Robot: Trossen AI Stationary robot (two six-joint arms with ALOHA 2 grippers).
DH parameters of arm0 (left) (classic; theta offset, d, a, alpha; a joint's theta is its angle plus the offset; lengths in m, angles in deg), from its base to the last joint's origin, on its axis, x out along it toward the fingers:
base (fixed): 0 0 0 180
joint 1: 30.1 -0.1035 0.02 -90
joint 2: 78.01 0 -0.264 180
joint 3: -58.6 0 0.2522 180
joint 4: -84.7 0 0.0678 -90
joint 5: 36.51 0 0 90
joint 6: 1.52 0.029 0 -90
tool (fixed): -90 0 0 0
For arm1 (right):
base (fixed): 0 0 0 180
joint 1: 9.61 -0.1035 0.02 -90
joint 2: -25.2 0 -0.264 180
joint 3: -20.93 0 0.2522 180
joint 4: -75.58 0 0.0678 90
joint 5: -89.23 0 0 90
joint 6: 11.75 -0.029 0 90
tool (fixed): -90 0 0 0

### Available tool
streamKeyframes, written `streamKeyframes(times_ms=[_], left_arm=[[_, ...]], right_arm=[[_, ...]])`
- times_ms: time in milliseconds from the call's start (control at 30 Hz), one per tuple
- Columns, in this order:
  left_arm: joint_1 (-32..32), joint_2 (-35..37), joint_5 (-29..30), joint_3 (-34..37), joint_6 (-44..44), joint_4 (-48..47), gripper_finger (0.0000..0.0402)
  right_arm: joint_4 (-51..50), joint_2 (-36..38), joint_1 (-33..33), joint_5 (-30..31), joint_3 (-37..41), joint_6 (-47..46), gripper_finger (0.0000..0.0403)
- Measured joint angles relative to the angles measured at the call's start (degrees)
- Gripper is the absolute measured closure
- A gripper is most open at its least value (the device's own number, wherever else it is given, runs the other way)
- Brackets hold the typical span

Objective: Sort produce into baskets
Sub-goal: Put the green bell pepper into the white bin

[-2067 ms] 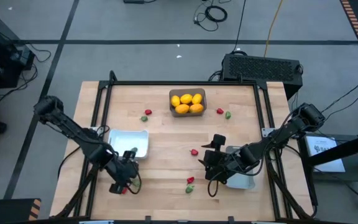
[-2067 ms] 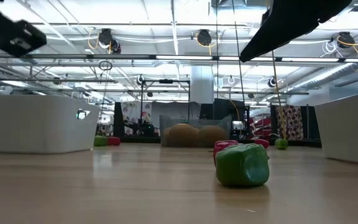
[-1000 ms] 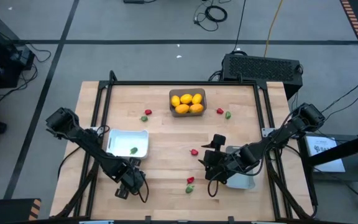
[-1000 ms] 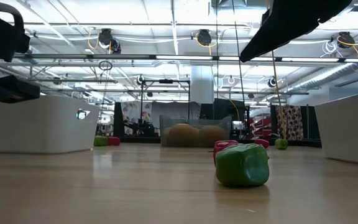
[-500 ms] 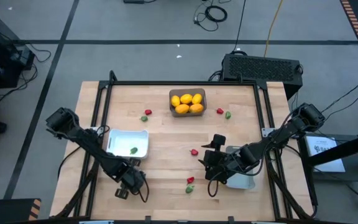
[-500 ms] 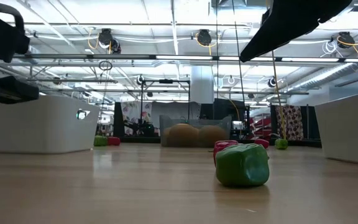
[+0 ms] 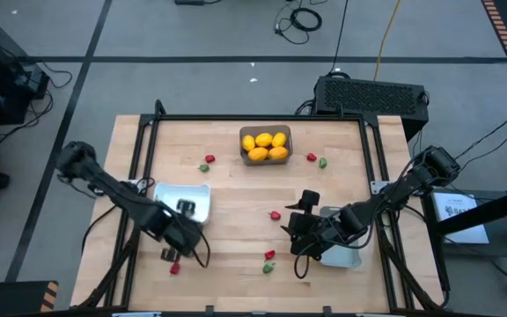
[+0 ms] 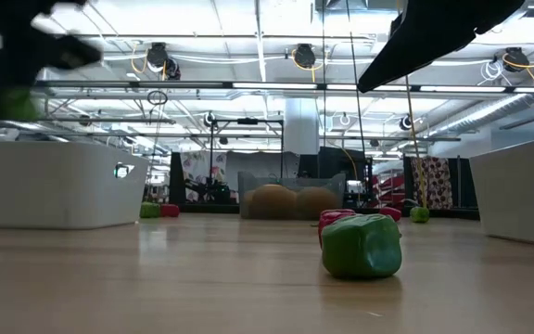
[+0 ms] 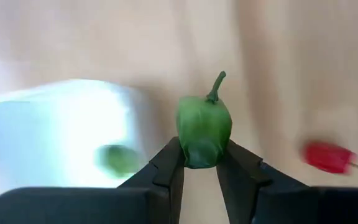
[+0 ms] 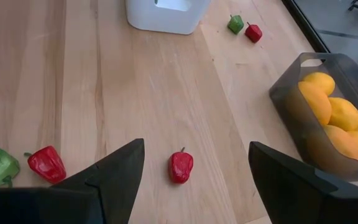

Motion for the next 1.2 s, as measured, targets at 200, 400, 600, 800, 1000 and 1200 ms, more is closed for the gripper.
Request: streamKeyframes(times_ms=[200, 400, 600, 800, 1000, 1200], left_arm=[[-3.93, 9.41, 15.09, -0.64, -1.19, -4.53, 0.0313], [-8.38, 12.65, 13.88, 1.54, -1.58, -5.77, 0.0313], [-10.98, 12.6, 13.71, 5.99, -1.6, -5.93, 0.0313], [-11.14, 12.6, 13.75, 8.57, -1.61, -6.16, 0.0313], [-11.14, 12.6, 13.73, 8.66, -1.57, -5.25, 0.0277], [-11.16, 12.6, 13.75, 8.66, -1.39, -4.64, 0.02]], right_arm=[[-0.02, 0.0, 0.0, -0.02, 0.0, -0.04, 0.0124], [0.0, 0.0, 0.0, -0.02, 0.01, -0.07, 0.0124], [-0.02, 0.0, 0.0, -0.03, 0.0, -0.8, 0.0124], [-0.04, 0.0, 0.0, -0.04, 0.02, -1.59, 0.0124], [-0.04, 0.0, 0.0, -0.06, 0.02, -3.05, 0.0124], [-0.05, 0.0, -0.04, -0.09, 0.02, -3.72, 0.0124]])
